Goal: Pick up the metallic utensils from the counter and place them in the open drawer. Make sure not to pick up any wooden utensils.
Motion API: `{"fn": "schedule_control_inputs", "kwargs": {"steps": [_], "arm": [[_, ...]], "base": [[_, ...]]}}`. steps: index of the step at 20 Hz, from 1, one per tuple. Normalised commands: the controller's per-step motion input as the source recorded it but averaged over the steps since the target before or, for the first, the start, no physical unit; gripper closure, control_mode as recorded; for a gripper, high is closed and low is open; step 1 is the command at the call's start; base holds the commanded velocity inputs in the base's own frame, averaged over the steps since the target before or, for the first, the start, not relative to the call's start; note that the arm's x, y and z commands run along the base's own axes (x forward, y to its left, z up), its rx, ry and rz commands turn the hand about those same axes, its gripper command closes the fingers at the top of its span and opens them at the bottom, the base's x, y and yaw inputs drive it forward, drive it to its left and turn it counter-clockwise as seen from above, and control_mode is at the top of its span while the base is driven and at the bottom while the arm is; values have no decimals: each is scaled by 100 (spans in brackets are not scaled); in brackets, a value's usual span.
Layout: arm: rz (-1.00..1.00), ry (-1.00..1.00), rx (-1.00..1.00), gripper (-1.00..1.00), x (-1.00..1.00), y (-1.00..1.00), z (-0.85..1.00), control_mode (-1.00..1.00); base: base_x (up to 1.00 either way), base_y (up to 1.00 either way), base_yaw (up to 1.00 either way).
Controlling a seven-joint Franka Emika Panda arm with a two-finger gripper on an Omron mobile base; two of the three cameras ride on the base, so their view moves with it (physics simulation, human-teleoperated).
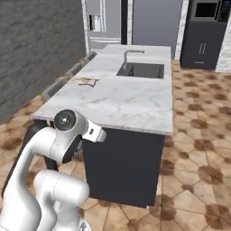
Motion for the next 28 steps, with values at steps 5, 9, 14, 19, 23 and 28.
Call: {"fn": "schedule_control_inputs", "kwargs": {"steps": [5, 9, 14, 19, 23, 28], "arm": [[0, 0, 0, -100, 0, 0, 0, 100], [0, 0, 0, -100, 0, 0, 0, 100], [0, 0, 0, -100, 0, 0, 0, 100], [0, 0, 0, -100, 0, 0, 0, 100], [0, 0, 0, -100, 0, 0, 0, 100], [0, 0, 0, -100, 0, 0, 0, 100]], "base": [[0, 100, -20], [0, 100, -20], [16, 100, -23], [32, 100, -29], [55, 100, -35], [72, 100, -32]]}}
